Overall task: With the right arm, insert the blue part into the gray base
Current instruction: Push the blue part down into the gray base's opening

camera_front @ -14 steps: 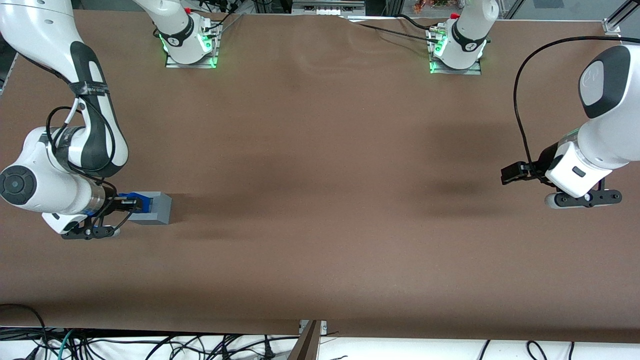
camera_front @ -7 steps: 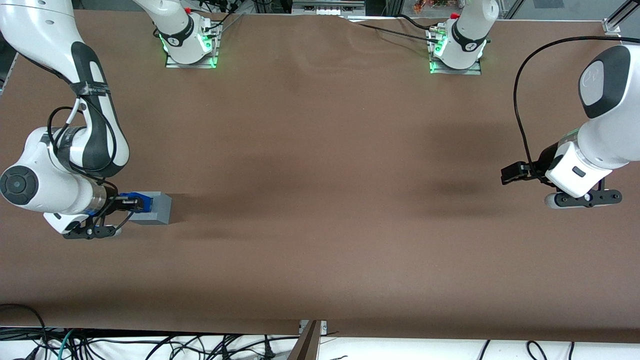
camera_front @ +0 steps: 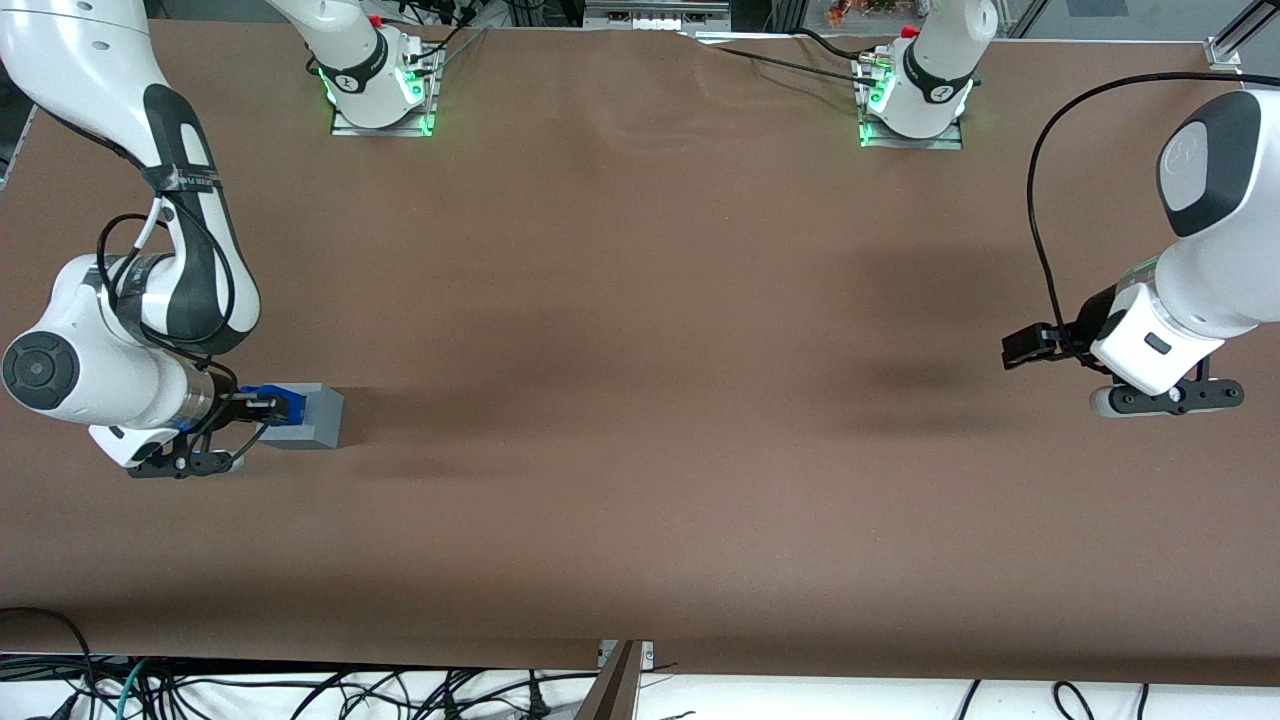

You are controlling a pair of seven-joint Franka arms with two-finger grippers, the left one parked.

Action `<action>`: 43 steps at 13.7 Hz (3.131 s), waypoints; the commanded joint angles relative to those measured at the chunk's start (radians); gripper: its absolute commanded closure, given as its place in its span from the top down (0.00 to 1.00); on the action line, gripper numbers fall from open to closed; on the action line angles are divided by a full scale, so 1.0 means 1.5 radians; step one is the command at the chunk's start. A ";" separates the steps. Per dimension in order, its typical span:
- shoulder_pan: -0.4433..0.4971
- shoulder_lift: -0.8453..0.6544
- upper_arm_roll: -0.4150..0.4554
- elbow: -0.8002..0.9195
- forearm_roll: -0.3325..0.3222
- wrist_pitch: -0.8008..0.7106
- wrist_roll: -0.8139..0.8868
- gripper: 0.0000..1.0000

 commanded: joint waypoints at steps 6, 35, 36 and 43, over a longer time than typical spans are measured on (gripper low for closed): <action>-0.001 0.001 0.004 -0.005 -0.006 0.016 0.000 0.20; 0.000 0.011 0.004 -0.005 -0.009 0.024 0.023 0.19; -0.001 0.011 0.004 -0.005 -0.009 0.024 0.023 0.19; 0.000 0.011 0.004 -0.005 -0.009 0.024 0.023 0.23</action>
